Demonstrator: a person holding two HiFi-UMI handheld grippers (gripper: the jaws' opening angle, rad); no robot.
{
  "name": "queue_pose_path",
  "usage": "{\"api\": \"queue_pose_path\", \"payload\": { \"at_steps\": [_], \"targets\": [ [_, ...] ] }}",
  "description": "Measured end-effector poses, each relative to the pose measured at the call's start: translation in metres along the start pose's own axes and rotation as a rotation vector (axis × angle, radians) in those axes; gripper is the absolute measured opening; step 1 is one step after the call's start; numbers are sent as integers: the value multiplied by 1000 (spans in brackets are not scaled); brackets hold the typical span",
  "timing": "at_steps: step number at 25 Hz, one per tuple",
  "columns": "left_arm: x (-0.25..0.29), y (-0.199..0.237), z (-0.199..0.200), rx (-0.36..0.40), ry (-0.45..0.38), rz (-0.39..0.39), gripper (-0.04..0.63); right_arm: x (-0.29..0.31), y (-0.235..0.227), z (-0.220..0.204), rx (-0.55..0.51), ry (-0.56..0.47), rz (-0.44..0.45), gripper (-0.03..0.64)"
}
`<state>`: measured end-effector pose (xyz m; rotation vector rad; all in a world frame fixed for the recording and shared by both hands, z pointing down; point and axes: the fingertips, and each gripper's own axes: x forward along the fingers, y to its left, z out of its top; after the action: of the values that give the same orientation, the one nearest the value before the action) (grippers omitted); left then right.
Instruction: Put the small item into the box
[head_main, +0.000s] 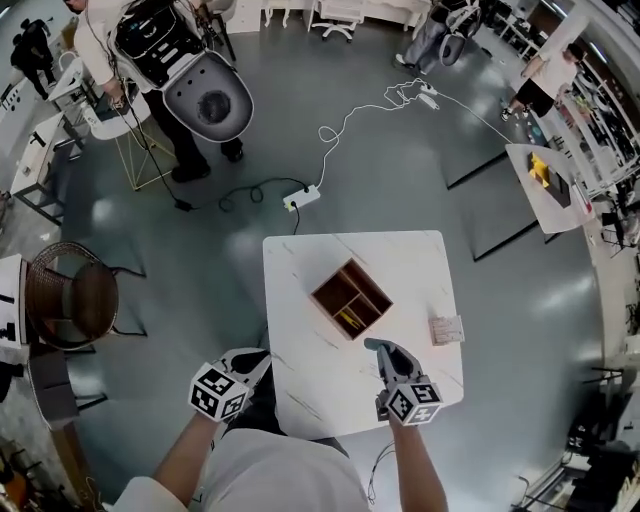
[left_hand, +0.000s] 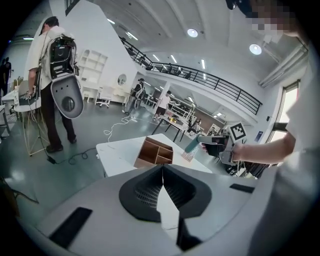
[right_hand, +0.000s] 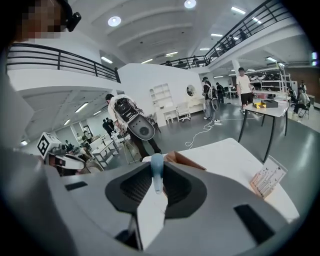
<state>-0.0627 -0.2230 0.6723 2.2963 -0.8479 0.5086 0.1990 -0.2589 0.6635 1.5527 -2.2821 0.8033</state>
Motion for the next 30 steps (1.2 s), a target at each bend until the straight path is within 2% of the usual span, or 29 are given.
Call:
{"api": "queue_pose_path", "payload": {
  "at_steps": [12, 20, 30],
  "targets": [
    [28, 25, -4, -17, 72, -60, 14, 59, -27, -44, 67, 77, -105, 81],
    [37, 37, -13, -33, 114, -70, 14, 88, -45, -71, 107, 85, -168, 81],
    [48, 54, -24, -40, 168, -85, 15, 109, -52, -107, 130, 144, -234, 83]
  ]
}}
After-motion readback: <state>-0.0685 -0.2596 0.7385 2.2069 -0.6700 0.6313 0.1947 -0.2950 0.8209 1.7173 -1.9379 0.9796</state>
